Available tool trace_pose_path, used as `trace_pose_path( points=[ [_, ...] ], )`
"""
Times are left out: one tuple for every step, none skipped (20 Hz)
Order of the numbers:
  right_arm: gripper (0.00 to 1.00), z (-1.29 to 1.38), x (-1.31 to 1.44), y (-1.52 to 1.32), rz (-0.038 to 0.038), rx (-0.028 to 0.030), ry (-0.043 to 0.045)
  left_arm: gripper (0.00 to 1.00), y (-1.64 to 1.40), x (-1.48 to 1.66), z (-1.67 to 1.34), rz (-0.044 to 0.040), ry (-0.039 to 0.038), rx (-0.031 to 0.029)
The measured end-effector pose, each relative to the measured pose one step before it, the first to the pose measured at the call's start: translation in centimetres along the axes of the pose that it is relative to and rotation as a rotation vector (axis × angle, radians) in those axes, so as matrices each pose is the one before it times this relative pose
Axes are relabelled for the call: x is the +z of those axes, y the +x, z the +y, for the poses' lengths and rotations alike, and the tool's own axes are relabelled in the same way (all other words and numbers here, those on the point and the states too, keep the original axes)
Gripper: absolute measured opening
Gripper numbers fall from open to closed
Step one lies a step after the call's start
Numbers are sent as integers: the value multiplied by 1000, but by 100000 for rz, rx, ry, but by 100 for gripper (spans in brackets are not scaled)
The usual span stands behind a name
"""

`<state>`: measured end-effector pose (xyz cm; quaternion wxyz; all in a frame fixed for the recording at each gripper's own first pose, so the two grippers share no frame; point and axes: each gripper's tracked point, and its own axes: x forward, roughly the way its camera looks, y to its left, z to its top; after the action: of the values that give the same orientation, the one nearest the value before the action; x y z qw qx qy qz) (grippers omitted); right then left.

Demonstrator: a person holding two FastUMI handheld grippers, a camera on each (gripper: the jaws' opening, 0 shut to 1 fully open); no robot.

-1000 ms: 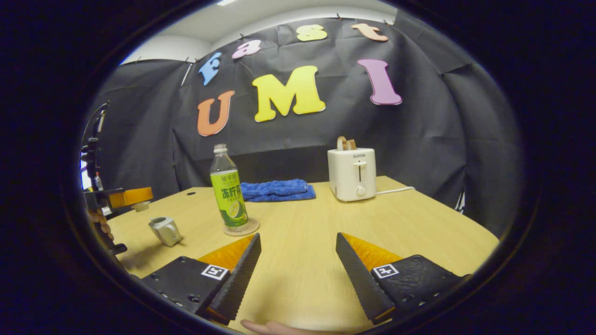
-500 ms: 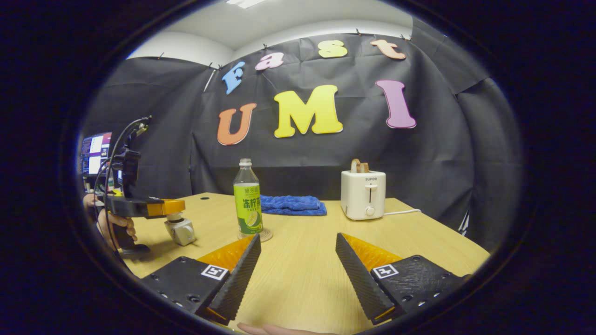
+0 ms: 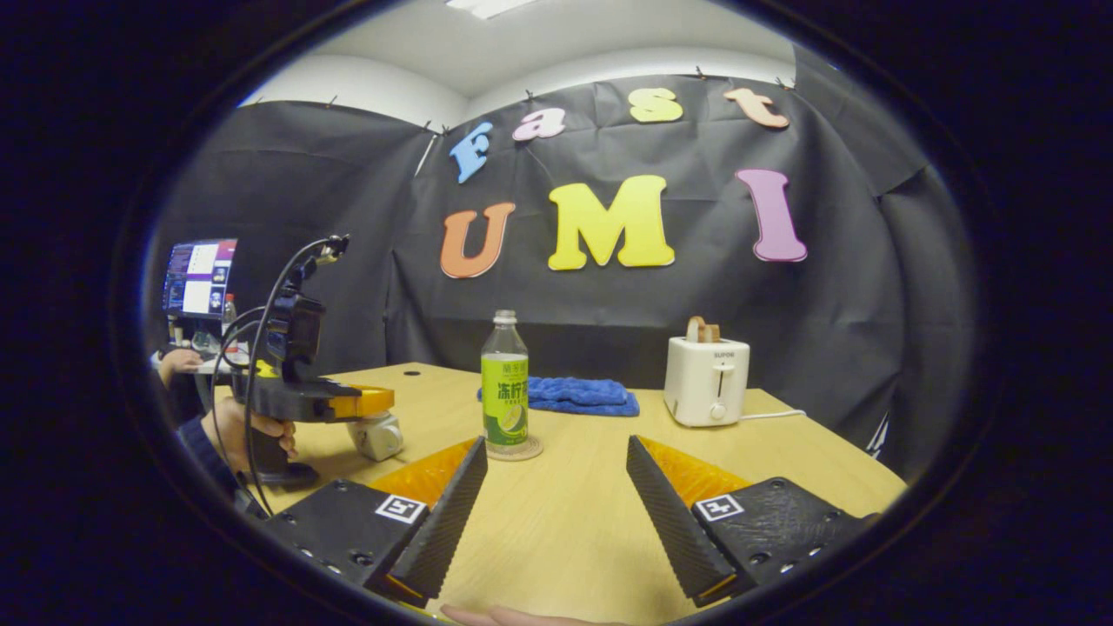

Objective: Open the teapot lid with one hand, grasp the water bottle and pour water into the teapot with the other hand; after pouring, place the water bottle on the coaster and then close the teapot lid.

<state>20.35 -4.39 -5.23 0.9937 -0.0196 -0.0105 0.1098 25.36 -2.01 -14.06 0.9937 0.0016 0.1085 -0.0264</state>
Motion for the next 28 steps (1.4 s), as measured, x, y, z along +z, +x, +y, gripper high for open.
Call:
trace_pose_path(
  points=[
    [96,544,-184,-292,1491,937,1286,8,-115,-32,-15,152,179,-372],
    [96,234,108,-386,464,-10,369,9,-93,105,117,-69,-58,71],
    [96,-8,32,-393,276,-841,-406,10,25,-75,-95,412,107,-354],
    [99,33,136,-422,-96,-842,-731,11,-111,-51,-166,227,34,-115],
    [96,151,46,-441,-87,-528,-728,20,-224,100,108,29,390,908],
    [96,113,149,-517,-15,-786,-860,28,-258,87,356,62,673,1110],
    [96,160,113,-539,-68,-735,-888,46,-385,111,251,47,379,1035],
    [96,90,256,-519,-140,-1235,-1005,49,-619,236,3,-264,-193,-22],
    [96,-143,209,-578,-396,-2334,-1366,53,-711,478,-240,-704,-741,-1028],
    [96,-228,260,-692,-387,-2783,-1143,54,-1017,466,-378,-414,-725,-1181],
    [96,27,141,-833,-334,-1987,-847,58,-948,327,-423,-215,-432,-1123],
    [96,418,263,-866,-255,-281,-126,60,-1051,381,-207,-794,346,-640],
    [96,442,159,-718,154,-374,169,64,-1252,582,-222,-1167,628,-237],
    [96,64,245,-803,114,-853,487,66,-1127,472,-227,-1046,668,-30],
    [98,68,247,-831,197,-1288,933,80,-1230,507,-166,-1115,357,45],
    [95,-259,268,-812,-236,-2686,332,84,-1227,473,60,-701,-190,219],
    [97,-161,537,-838,-1197,-2383,-590,89,-1255,392,-70,-687,-802,32],
    [98,-180,415,-770,-606,-2534,-762,92,-1272,323,-211,-339,-1275,-413],
    [95,-66,342,-808,-1065,-1767,-419,93,-1249,222,-133,315,-1373,-442],
    [98,15,362,-856,-628,-571,-432,93,-1334,274,-108,-50,-1289,-292],
    [95,171,64,-850,-66,-5,-851,96,-1353,362,-2,-466,-719,211],
    [95,-173,45,-783,260,-601,-913,97,-1335,520,-38,-1177,-300,529],
    [95,-193,-16,-723,-192,-602,-468,97,-1220,584,-193,-1103,-428,-283],
    [95,13,245,-680,-774,-226,539,97,-1265,517,-567,-1267,-333,-1262],
    [95,147,241,-364,-445,54,181,97,-1021,276,-555,-711,-5,-1063],
    [95,107,196,-221,1561,108,-426,97,-1296,124,-758,132,364,-1926],
    [95,-92,-198,-320,1962,-323,281,97,-999,135,-568,3,264,-829],
    [96,-90,188,-305,788,-223,1963,97,-1139,267,-261,-788,671,165]
  ],
)
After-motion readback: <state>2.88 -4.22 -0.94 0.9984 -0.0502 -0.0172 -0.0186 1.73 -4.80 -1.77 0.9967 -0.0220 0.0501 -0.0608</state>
